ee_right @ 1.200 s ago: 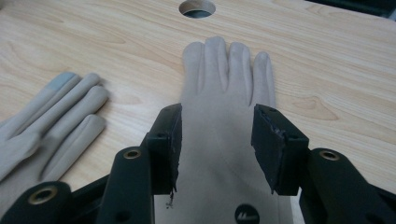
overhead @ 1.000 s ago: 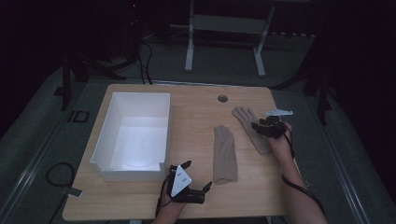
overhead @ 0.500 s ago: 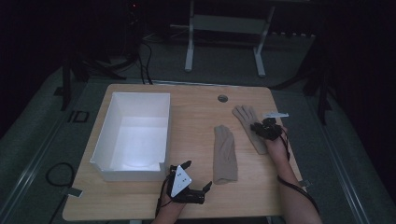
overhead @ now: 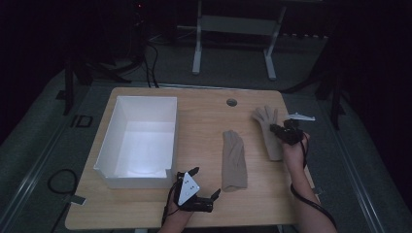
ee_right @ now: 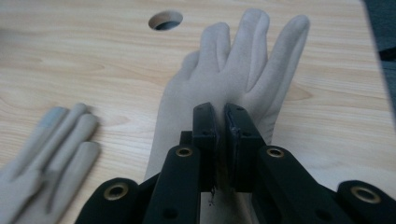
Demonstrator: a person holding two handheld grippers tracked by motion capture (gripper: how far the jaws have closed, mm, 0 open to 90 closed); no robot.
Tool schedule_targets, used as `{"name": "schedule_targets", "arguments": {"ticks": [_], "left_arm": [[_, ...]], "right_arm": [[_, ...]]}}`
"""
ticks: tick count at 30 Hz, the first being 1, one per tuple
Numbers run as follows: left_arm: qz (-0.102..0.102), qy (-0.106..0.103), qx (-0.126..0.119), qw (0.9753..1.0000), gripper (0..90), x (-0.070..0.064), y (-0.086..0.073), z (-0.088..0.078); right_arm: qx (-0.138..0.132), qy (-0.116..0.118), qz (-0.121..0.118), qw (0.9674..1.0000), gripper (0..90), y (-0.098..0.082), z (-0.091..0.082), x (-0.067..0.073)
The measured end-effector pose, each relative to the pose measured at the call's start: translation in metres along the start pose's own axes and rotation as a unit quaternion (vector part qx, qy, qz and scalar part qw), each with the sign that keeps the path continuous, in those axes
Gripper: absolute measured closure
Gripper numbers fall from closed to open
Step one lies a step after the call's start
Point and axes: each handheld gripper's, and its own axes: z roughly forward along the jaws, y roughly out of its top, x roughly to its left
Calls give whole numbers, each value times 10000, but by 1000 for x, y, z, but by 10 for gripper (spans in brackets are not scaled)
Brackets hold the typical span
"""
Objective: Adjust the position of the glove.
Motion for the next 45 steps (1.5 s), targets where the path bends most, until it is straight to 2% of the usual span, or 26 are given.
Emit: {"name": "schedule_targets", "arguments": {"ticks": [6,10,12,16,18,23,26,27,28,31,32,35,41,43,45], "left_arm": [[88,21,9,10000,4,-2,0,0],[95,29,10,9999,3,-2,0,0],[91,24,20,10000,3,-2,0,0],[94,27,30,9999,3,-2,0,0],[89,21,21,10000,3,-2,0,0],[90,-9,22,10000,4,-2,0,0],[105,-20,53,9999,4,-2,0,1],[105,-20,53,9999,3,-2,0,1],[107,-24,53,9999,4,-2,0,1],[87,-15,28,10000,3,-3,0,0],[85,15,37,10000,3,-3,0,0],[88,19,17,10000,3,-3,0,0],[-19,-30,-44,10000,3,0,-1,-2],[-24,-37,-41,10000,3,0,-1,-2],[10,-41,-14,10000,3,-1,0,-1]], "right_arm": [[-176,-220,183,9994,835,-9,-34,11],[-156,-375,145,9991,835,-16,-43,14],[-164,-471,202,9986,834,-22,-52,16],[-205,-522,252,9981,834,-23,-58,16],[-232,-549,362,9976,833,-28,-69,16],[-313,-637,200,9973,832,-36,-89,21],[-330,-636,218,9972,832,-43,-97,22],[-330,-636,218,9972,832,-43,-97,22],[-308,-611,329,9971,832,-49,-99,22],[-244,-662,332,9970,831,-56,-98,24],[-164,-631,410,9970,831,-64,-95,25],[-15,-590,440,9973,831,-72,-88,27],[159,-625,389,9972,827,-82,-75,32],[342,-737,292,9963,820,-88,-65,35],[447,-691,292,9962,807,-94,-58,34]]}}
